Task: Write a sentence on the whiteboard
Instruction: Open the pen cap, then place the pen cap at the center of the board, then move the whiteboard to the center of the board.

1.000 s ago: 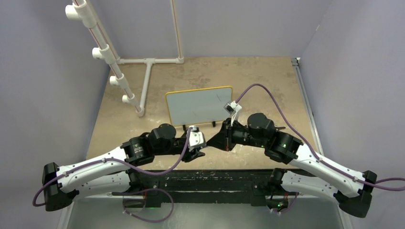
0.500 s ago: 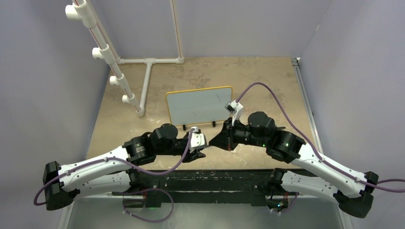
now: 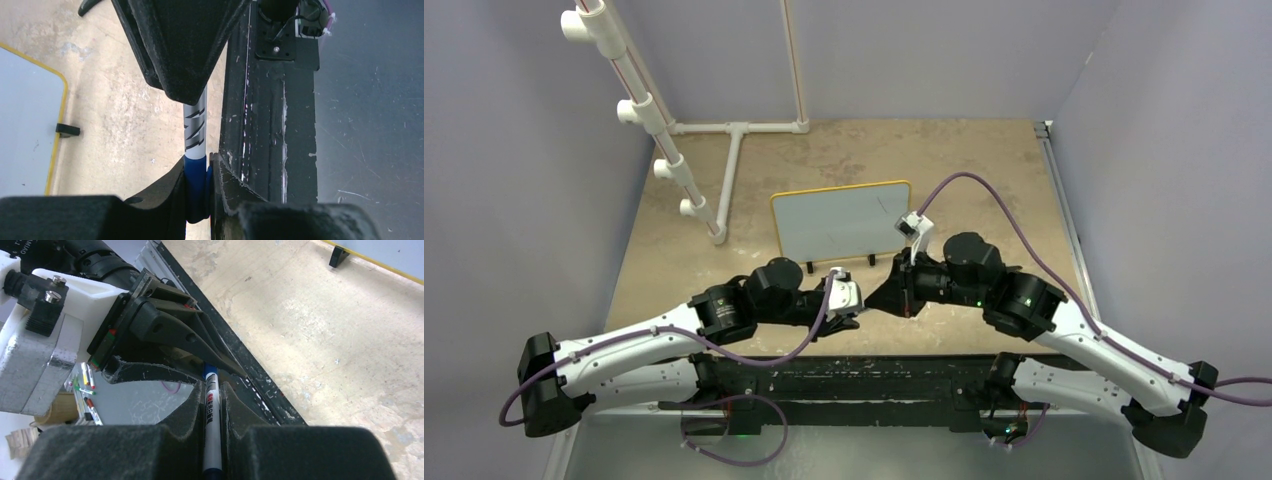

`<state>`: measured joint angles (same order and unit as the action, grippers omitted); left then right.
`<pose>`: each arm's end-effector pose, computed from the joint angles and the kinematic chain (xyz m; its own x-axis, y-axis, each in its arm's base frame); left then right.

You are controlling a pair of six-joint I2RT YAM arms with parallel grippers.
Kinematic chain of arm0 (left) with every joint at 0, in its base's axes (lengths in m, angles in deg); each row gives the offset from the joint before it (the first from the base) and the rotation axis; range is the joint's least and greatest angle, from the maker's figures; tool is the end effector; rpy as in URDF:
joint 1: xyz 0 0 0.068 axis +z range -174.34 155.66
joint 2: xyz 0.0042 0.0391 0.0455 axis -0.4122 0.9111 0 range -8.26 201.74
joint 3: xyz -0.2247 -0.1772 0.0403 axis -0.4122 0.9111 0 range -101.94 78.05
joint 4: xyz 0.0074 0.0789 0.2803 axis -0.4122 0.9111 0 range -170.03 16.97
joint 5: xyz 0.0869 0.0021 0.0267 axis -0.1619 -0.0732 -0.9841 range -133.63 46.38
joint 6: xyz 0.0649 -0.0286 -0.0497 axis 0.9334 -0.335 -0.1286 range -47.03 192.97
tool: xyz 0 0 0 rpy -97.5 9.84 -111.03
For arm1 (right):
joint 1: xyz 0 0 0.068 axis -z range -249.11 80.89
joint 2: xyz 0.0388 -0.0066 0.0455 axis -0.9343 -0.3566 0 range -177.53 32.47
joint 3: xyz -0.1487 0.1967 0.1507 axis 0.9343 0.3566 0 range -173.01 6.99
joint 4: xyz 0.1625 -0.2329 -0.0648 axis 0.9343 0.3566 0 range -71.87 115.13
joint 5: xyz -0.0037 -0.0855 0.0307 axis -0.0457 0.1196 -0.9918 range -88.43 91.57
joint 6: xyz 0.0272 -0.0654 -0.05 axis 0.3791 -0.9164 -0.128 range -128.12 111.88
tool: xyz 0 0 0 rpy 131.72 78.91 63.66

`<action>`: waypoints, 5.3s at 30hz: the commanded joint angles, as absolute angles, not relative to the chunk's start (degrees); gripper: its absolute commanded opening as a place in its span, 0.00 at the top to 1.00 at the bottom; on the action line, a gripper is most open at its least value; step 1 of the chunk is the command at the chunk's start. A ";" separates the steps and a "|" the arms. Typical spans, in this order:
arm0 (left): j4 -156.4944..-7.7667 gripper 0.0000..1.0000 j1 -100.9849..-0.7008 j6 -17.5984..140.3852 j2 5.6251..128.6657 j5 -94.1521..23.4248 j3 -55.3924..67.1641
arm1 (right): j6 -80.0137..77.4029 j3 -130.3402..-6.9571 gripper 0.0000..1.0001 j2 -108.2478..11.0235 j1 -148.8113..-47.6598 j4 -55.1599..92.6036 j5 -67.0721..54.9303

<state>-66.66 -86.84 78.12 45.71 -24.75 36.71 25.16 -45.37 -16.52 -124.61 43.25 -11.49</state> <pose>0.1025 -0.2505 0.2743 -0.1143 0.4032 -0.9080 0.9878 0.1434 -0.0606 0.1254 0.2129 0.3464 -0.6813 -0.0475 -0.7305 -0.6553 0.4843 0.5797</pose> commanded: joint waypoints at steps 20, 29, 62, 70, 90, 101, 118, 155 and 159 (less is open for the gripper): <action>-66.49 1.00 -86.83 79.61 42.16 -33.43 37.19 | 17.55 -65.22 1.00 -14.58 -122.55 62.16 -5.44; -66.41 1.00 -86.54 64.44 45.34 -44.15 36.89 | 18.36 -59.87 1.00 -13.73 -122.55 58.63 5.48; -71.93 0.83 -65.13 33.02 53.69 -67.43 57.27 | 21.15 -33.61 1.00 -7.89 -122.55 28.24 13.70; -68.78 0.51 -65.13 34.56 52.05 -68.32 55.21 | 21.15 -33.30 1.00 -7.70 -122.55 28.51 14.45; -96.32 0.41 -65.22 38.78 65.31 -58.26 50.91 | 21.85 -33.32 1.00 -7.68 -122.55 26.13 14.58; -103.19 0.43 -66.70 39.29 70.14 -60.55 53.34 | 22.03 -33.20 1.00 -8.23 -122.55 24.99 14.89; -104.96 0.45 -75.06 39.99 79.27 -68.57 49.68 | 21.92 -33.02 1.00 -8.34 -122.55 24.46 14.49; -109.24 0.42 -75.15 39.23 83.18 -68.71 47.70 | 22.38 -32.58 1.00 -7.60 -122.55 24.38 15.25; -109.37 0.42 -77.17 38.19 84.50 -68.20 46.16 | 22.38 -32.52 1.00 -7.26 -122.55 24.62 15.64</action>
